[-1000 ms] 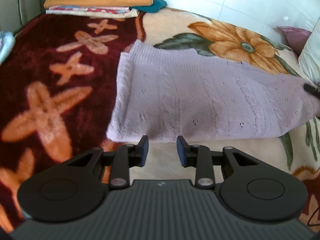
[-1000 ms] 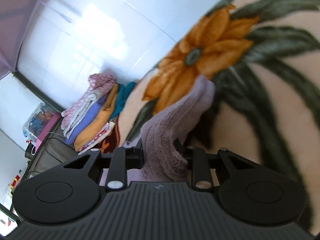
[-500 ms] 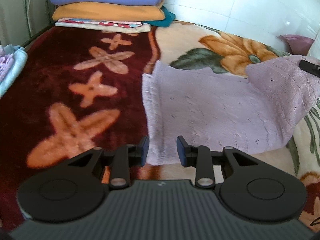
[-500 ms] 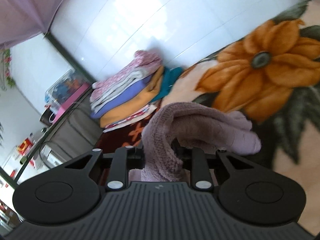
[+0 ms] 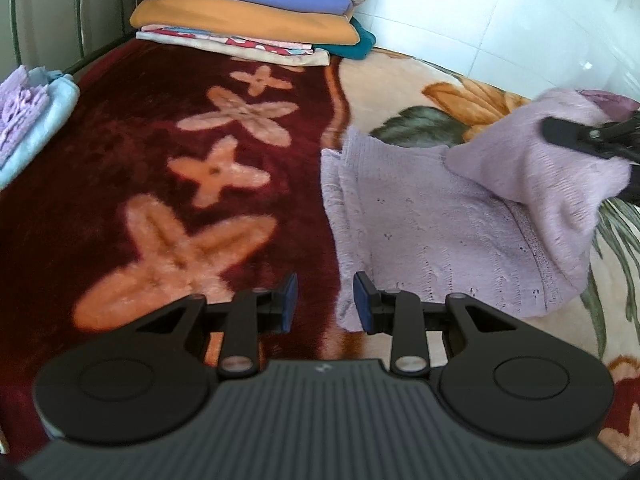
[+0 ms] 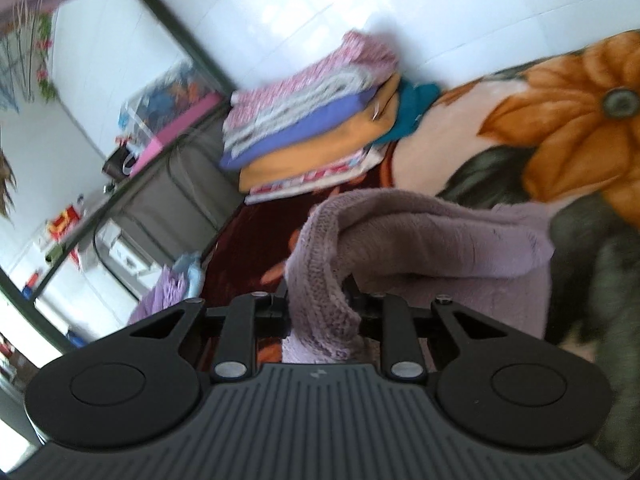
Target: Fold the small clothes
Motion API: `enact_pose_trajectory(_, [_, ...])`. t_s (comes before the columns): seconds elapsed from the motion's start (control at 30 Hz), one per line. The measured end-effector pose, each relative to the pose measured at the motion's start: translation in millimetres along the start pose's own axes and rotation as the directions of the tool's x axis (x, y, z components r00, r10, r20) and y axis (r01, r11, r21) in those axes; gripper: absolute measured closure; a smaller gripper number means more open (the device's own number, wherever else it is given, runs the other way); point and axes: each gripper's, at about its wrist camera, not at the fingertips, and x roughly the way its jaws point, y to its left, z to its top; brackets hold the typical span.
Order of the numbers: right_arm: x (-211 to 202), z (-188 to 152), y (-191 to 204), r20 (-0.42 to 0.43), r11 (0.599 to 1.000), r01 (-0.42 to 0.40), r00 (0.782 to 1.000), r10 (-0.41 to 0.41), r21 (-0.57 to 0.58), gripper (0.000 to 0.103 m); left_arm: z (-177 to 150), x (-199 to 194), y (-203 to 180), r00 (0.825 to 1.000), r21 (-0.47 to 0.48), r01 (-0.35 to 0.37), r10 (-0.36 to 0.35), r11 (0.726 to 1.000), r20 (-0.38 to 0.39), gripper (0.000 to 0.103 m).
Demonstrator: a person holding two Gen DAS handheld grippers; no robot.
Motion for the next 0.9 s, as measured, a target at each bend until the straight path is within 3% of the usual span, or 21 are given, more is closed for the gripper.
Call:
enact_pose_trajectory(0.3, [73,-40,14,-0.155,0.998,0.047,0.986,-0.054,-0.048,0.076,-4,3,11,1.0,-0.016,-0.011,0.011,1.0,-0.006,0.07])
enact_pose_trajectory(0.4, [82,-53,13,-0.17,0.997,0.066,0.983,-0.073,-0.049,0.07,-2,3,13,1.0,-0.017,-0.012,0.012,1.0,-0.002,0.07])
enact_pose_trajectory(0.63, [59,-54,21,-0.141,1.0,-0.003,0.99,0.001,-0.013,0.043,9,-7,8,0.999,-0.007,0.003,-0.003,1.0,0.046,0.07])
enact_pose_trajectory(0.77, [28,-52,21,-0.098,0.999,-0.024,0.995,0.021,-0.024,0.042,19,-11,-1,0.997,0.013,0.017,-0.018,1.0,0.074,0.07])
enact_pose_trajectory(0.9, [-1,-46,7,-0.041,0.999,0.035,0.999,-0.036,-0.025,0.042,28,-13,-19,0.995,0.063,0.031,-0.037,0.998,0.095,0.07])
